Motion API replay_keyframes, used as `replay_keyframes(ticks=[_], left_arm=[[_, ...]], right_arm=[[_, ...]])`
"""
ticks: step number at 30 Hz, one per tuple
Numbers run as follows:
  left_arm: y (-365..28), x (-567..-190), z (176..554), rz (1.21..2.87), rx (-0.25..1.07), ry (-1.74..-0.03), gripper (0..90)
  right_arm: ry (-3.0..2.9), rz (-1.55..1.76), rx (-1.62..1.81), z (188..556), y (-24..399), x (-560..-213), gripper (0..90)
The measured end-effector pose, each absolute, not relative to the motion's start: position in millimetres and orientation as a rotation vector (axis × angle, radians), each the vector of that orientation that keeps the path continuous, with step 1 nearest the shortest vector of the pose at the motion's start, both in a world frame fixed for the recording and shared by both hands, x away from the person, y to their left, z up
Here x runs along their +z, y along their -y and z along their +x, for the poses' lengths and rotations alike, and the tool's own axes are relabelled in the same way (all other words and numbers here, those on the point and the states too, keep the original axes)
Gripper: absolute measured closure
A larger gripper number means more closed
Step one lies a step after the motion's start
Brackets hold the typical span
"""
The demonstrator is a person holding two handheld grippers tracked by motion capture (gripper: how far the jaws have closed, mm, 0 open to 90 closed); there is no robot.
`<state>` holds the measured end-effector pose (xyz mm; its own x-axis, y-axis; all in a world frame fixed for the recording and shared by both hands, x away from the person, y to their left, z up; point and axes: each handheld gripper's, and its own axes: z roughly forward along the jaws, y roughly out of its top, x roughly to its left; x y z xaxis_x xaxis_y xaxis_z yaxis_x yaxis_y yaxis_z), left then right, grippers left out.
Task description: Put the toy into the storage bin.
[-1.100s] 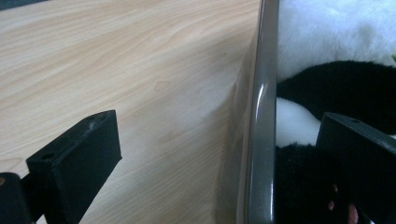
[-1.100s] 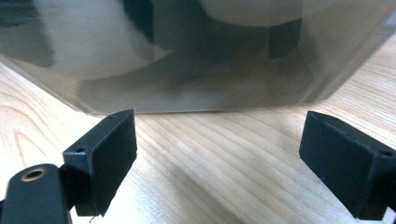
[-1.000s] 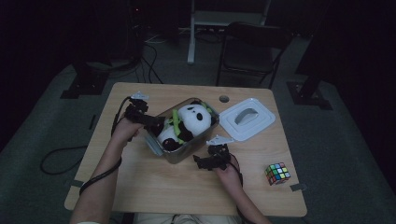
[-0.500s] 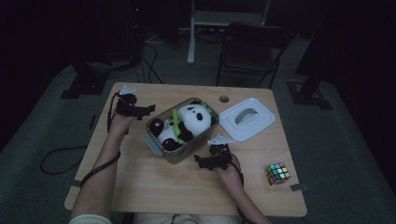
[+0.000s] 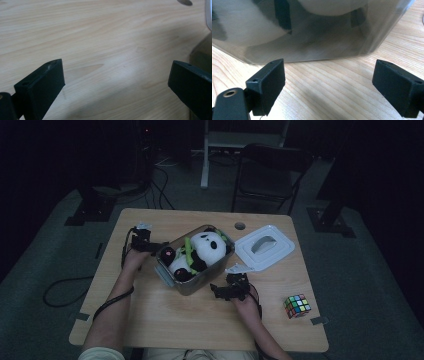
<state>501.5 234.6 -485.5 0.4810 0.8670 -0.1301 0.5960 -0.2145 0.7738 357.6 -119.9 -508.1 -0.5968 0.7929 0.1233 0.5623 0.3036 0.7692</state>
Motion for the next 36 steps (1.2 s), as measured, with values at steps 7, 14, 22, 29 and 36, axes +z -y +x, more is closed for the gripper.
replay_keyframes(ticks=[7,14,22,29,36], left_arm=[[-225,-482,497,1.954,0.431,-1.171,1.6],[-224,-484,487,1.951,0.412,-1.162,1.6],[-217,-483,470,1.981,0.382,-1.136,1.6],[-205,-484,454,2.015,0.364,-1.103,1.6],[-194,-486,434,2.012,0.320,-1.087,1.5]], right_arm=[[-2.271,1.245,1.186,359,124,-506,10.8],[-2.252,1.262,1.181,360,128,-506,10.7],[-2.203,1.268,1.171,359,133,-503,10.7],[-2.180,1.276,1.129,359,141,-502,10.7],[-2.174,1.293,1.138,359,154,-502,11.1]])
